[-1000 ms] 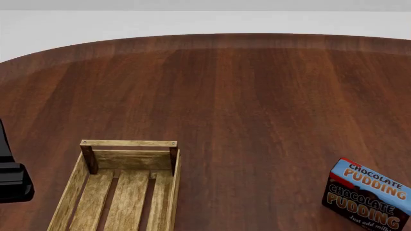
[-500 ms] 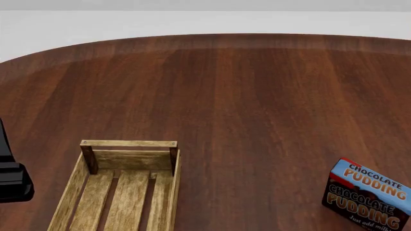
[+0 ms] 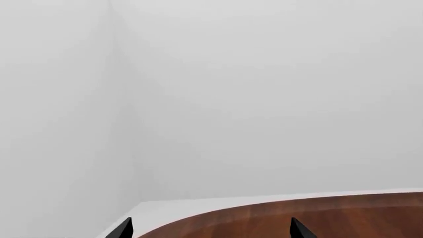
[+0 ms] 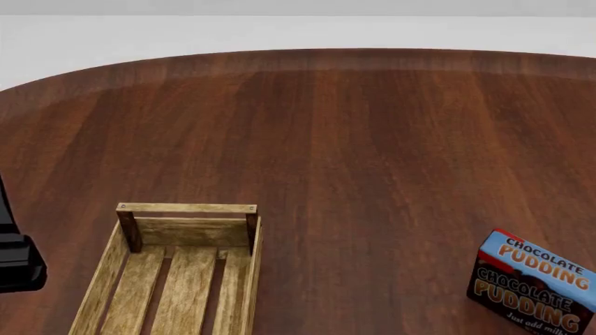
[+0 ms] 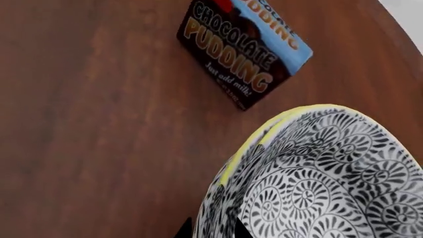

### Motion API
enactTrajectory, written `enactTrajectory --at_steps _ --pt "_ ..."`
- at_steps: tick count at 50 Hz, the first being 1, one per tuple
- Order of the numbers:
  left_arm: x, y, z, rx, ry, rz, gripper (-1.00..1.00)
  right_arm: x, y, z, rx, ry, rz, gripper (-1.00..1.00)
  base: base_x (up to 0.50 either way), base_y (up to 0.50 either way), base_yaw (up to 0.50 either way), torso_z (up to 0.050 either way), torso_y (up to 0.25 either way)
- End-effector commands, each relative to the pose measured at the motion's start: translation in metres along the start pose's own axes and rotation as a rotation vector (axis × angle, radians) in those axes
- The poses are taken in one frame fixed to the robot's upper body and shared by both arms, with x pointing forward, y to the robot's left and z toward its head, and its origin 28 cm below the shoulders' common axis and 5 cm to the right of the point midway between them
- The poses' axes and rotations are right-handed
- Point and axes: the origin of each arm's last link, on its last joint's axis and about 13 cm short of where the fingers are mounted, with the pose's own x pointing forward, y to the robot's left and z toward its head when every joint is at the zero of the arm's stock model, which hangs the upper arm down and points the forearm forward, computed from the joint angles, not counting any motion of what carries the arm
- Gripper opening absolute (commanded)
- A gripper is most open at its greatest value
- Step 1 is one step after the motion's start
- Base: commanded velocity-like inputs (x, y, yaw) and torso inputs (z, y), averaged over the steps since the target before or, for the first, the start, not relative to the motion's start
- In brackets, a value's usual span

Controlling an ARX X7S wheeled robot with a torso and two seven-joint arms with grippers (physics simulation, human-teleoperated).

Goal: Stack the left bowl on the right bowl and place them in the tray.

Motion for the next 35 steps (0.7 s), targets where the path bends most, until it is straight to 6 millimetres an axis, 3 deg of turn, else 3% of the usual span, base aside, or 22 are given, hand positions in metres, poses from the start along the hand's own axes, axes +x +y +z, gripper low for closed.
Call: enactTrajectory --at_steps 1,11,15,21,35 --pt "-0.001 0.002 -0.001 -0.003 0.002 0.007 1.0 -0.019 -0.009 0.025 -0.073 -0.09 0.023 -1.0 0.0 0.0 0.0 0.0 0.0" --pt "-0.003 0.008 0.0 0.005 0.006 0.023 1.0 -0.024 -0.01 0.052 -0.15 -0.152 0.036 -1.0 0.0 0.0 0.0 0.0 0.0" --pt "-0.004 0.009 0.0 0.003 0.005 0.031 1.0 -0.03 -0.015 0.072 -0.179 -0.2 -0.031 -1.0 0.0 0.0 0.0 0.0 0.003" --pt "-0.003 0.011 -0.002 0.004 0.016 0.04 1.0 -0.044 -0.012 0.094 -0.216 -0.237 0.066 -1.0 0.0 0.0 0.0 0.0 0.0" --pt "-0.003 0.016 0.0 0.007 0.02 0.063 1.0 -0.039 0.0 0.149 -0.324 -0.339 0.219 -1.0 0.0 0.0 0.0 0.0 0.001"
